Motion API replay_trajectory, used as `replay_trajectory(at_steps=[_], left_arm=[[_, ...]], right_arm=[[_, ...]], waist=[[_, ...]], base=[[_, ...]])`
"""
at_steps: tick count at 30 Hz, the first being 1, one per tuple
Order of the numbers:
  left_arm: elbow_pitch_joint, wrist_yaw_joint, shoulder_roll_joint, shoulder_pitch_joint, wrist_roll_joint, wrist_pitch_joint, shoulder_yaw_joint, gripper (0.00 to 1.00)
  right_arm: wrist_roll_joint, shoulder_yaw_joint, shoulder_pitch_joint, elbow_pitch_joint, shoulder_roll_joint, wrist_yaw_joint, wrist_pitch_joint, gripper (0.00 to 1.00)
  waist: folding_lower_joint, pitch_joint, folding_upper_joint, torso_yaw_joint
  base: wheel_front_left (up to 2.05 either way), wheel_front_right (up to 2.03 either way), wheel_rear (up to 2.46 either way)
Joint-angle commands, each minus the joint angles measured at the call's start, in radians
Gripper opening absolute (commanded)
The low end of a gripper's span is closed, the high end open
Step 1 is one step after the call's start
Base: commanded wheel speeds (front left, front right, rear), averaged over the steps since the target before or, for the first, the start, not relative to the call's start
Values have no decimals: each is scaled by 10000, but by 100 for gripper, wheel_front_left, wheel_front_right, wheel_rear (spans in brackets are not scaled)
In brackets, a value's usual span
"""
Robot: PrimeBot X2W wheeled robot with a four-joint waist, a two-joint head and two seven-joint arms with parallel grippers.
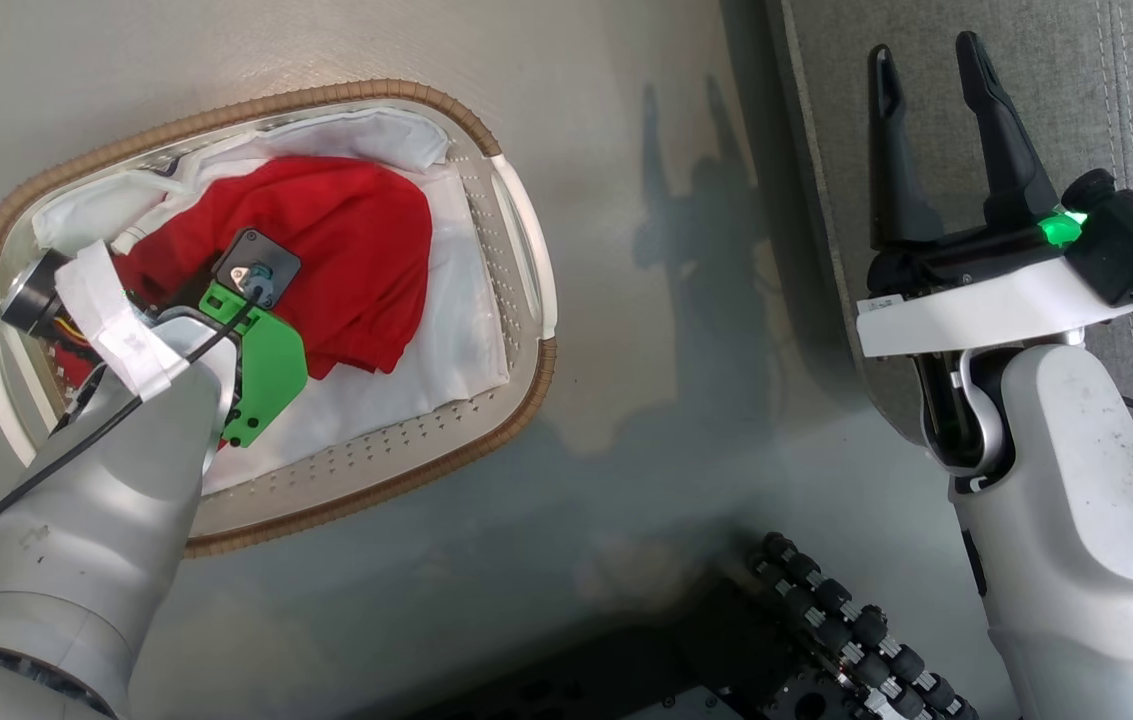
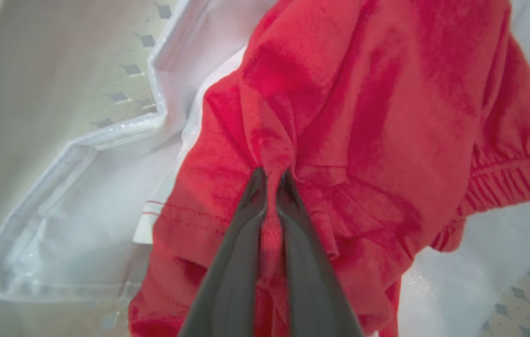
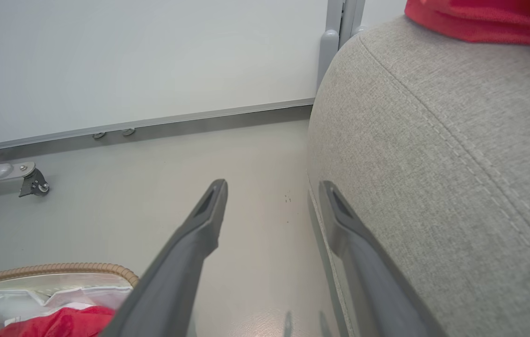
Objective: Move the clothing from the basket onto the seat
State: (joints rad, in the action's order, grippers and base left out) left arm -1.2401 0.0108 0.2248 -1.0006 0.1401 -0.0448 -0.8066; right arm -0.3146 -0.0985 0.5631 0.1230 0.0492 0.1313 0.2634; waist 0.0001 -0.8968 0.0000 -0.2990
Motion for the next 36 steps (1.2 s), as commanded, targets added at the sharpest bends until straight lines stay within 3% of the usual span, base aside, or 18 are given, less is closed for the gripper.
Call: replay_trajectory(at_steps=[1, 7, 15, 26, 36], left_arm=[[-94, -60, 65, -144, 3, 50, -11, 0], [-99, 1, -90, 28, 154, -186, -55, 0], [282, 434, -664, 513, 427, -1253, -131, 0], [1477, 1020, -1250, 1275, 872, -2131, -325, 0], [2944, 1187, -1362, 1556, 1832, -2148, -374, 0]], right_arm=[[-34, 7, 78, 41, 25, -10, 20, 100], [61, 101, 13, 149, 26, -10, 20, 100], [537, 431, -280, 467, 31, -10, 20, 100], [1383, 884, -1407, 1478, 34, -11, 20, 100], [1581, 1035, -2816, 2431, 37, -11, 21, 100]], waist=[[-1, 12, 0, 5], [-1, 220, 0, 112], [-1, 1201, 0, 675], [-1, 3981, 0, 1890], [-1, 6775, 0, 2513]], base=[[0, 0, 0], [0, 0, 0], [0, 0, 0], [0, 0, 0], [0, 0, 0]])
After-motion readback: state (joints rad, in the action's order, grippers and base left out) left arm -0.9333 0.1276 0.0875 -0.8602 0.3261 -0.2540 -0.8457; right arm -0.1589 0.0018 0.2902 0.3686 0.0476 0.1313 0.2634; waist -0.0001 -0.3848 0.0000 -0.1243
